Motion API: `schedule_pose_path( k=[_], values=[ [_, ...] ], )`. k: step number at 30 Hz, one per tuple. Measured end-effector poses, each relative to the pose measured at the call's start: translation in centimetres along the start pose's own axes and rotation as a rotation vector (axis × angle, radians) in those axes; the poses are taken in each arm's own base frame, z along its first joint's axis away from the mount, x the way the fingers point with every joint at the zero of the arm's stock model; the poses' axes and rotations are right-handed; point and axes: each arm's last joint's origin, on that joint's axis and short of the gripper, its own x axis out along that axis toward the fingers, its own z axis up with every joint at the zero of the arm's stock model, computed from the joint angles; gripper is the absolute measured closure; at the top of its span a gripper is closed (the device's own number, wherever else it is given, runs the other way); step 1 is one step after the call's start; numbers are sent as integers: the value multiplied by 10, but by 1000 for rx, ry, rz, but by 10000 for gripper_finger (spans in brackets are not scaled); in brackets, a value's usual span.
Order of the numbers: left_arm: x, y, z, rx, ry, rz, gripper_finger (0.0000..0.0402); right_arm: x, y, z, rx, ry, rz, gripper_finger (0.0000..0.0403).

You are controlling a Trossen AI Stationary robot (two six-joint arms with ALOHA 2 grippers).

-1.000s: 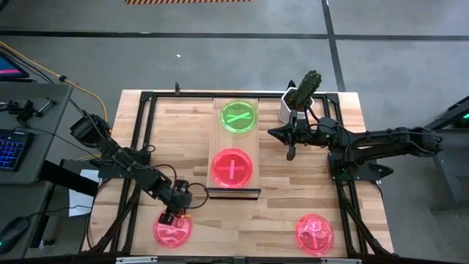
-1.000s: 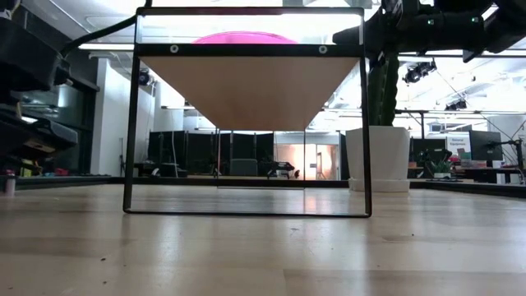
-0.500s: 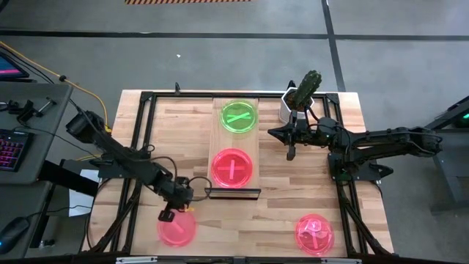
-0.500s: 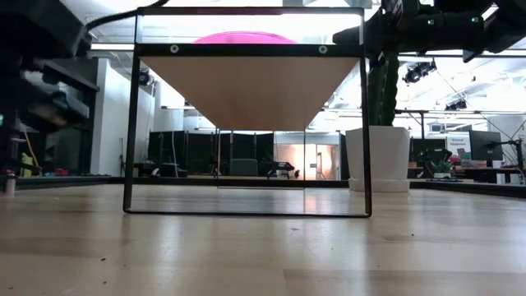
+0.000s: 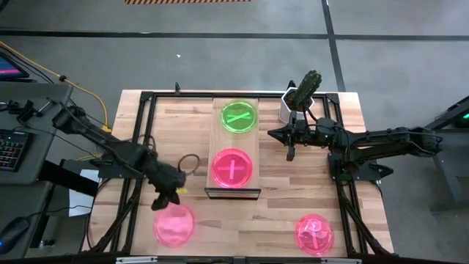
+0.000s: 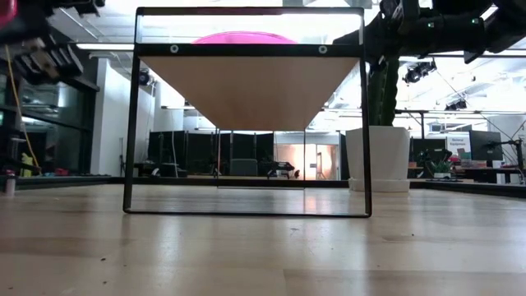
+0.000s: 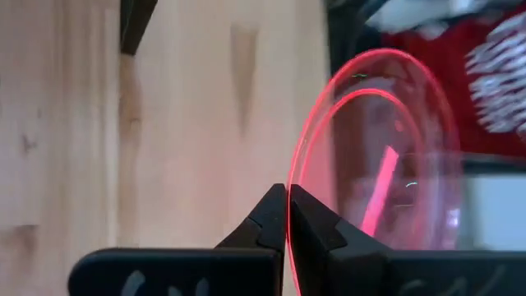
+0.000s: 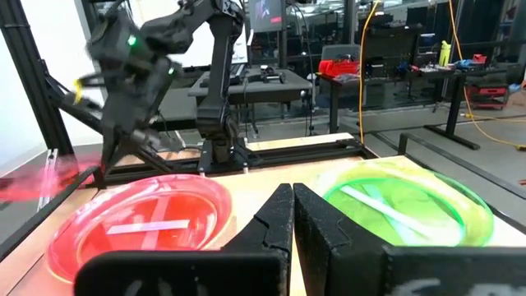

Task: Place and stack plates onto a shelf
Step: Stack the pink plate on top of the pink plate on the shelf

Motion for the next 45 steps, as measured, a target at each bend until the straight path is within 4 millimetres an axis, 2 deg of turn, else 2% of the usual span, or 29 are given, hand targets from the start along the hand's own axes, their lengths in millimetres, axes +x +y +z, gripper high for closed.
schedule_pose_path(
  k=[4, 8, 13, 16, 19, 22, 27, 33, 45],
  values=[
    [-29, -7, 10, -74, -108, -76, 401, 0, 0, 0, 1, 3, 0, 402],
    [-64, -19, 29, 50, -312, -62, 401, 0, 0, 0, 14, -5, 0, 402],
    [-105, -23, 59, 262, -588, 199, 401, 0, 0, 0, 30, -4, 0, 402],
    [-114, -13, 74, 262, -675, 405, 401, 0, 0, 0, 44, -4, 0, 402],
    [-114, 3, 89, 178, -728, 517, 401, 0, 0, 0, 56, -3, 0, 402],
    [-105, 21, 103, 71, -722, 589, 401, 0, 0, 0, 55, -1, 0, 402],
    [-88, 42, 122, 11, -703, 597, 401, 0, 0, 0, 54, 3, 0, 402],
    [-76, 46, 129, 5, -680, 530, 401, 0, 0, -2, 55, 18, -1, 402],
    [-67, 39, 127, 21, -640, 508, 401, 0, 0, -2, 65, 21, -2, 402]
  ],
)
